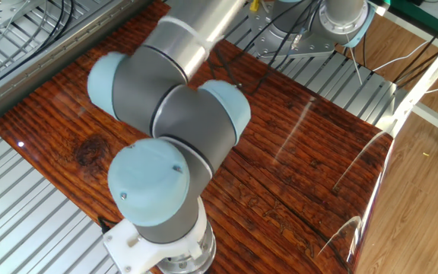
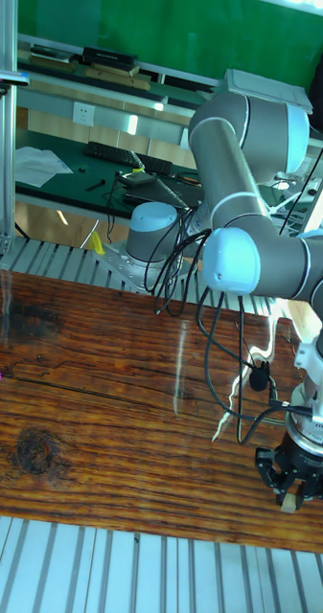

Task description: Hold a small block with the gripper and sweep it from left to right on the table

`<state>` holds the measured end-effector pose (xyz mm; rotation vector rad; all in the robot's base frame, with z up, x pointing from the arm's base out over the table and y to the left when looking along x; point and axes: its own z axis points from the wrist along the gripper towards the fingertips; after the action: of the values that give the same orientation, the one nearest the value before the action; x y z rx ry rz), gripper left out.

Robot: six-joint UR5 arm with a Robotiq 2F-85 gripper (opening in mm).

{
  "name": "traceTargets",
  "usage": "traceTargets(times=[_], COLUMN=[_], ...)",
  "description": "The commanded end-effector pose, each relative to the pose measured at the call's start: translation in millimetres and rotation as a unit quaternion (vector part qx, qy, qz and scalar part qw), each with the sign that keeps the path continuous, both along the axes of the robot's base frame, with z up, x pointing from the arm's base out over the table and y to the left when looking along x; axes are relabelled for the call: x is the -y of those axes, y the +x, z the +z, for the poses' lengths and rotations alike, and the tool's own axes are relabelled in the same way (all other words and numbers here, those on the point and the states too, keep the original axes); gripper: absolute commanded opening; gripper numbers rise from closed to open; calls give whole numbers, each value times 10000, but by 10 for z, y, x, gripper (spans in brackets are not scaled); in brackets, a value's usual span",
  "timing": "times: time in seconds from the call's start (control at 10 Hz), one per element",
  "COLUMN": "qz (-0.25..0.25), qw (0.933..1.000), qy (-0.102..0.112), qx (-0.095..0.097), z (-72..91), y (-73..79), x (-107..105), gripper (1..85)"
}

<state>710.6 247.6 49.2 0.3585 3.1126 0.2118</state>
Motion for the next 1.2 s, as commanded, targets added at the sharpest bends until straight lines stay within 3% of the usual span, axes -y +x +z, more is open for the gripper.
traceTargets(times=[0.0,0.1,0.2,0.4,0.6,0.8,1.0,1.1], qz=[8,-19,55,288,389,396,359,382], qw=[9997,9994,9991,9982,9981,9976,9986,9979], qy=[-76,-91,-263,-483,-412,-498,-275,-450], qx=[218,323,330,193,250,286,291,256], z=[-67,-176,-275,-253,-237,-259,-252,-255], y=[71,90,57,-56,-41,10,9,6], x=[-2,-37,19,121,83,146,29,128], gripper=[167,167,177,257,370,373,413,450])
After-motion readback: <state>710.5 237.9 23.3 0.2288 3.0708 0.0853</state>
